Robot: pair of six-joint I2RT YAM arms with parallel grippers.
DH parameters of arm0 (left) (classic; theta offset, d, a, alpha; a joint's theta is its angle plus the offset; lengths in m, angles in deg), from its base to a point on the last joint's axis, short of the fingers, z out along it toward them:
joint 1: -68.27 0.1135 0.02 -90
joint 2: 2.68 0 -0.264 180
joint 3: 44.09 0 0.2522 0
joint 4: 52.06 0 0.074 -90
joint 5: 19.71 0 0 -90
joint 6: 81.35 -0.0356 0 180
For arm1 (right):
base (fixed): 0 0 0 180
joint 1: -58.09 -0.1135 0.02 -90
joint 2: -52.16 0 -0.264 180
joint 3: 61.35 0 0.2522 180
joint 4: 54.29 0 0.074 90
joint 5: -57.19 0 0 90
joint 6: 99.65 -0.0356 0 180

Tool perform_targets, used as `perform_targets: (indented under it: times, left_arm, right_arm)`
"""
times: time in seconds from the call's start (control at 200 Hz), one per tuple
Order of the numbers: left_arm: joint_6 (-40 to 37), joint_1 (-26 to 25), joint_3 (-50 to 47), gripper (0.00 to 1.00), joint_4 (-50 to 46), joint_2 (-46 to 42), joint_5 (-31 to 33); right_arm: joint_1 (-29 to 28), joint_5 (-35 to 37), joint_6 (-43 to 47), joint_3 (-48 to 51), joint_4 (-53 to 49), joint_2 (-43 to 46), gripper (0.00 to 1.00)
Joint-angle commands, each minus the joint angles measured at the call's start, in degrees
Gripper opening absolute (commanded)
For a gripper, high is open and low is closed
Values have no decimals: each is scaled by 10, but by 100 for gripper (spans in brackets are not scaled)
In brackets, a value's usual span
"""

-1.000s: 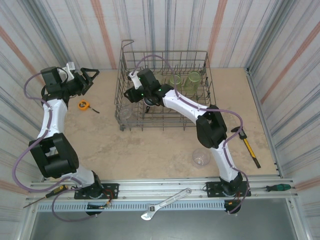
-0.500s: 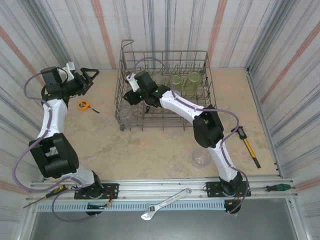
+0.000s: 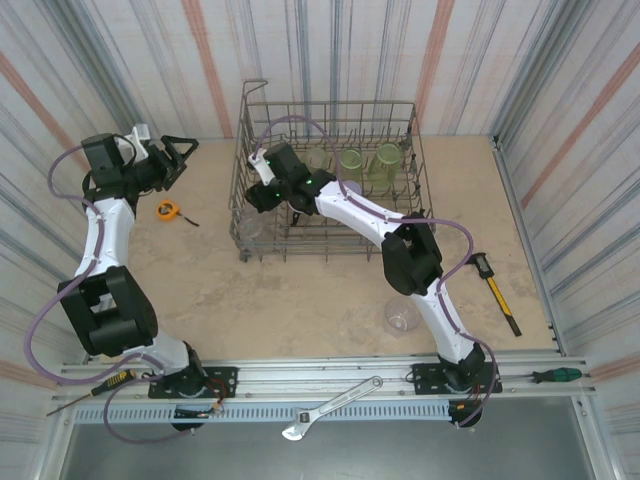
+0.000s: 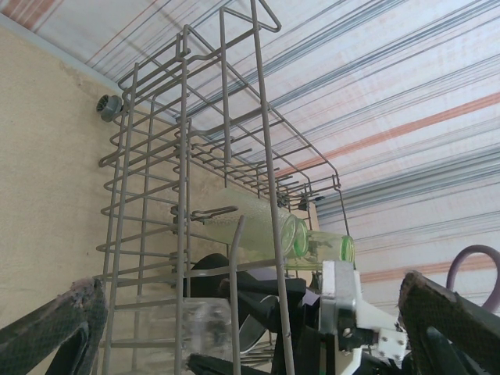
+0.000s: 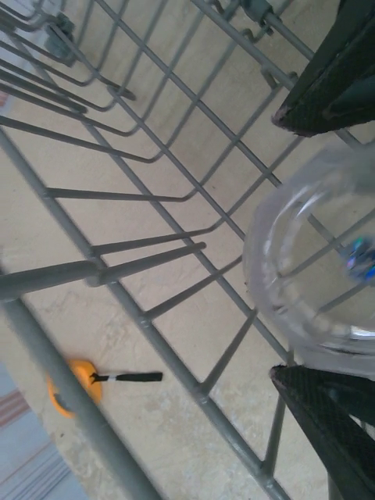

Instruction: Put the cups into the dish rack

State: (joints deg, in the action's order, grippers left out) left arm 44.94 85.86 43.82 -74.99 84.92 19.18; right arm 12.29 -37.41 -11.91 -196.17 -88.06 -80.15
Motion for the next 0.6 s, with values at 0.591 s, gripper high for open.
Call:
perform_targets:
  times: [0.591]
  left_arm:
    - [9,4,5,99,11,-7,-2]
  right_arm:
    - [5,30,-36,-50,-48,32,99]
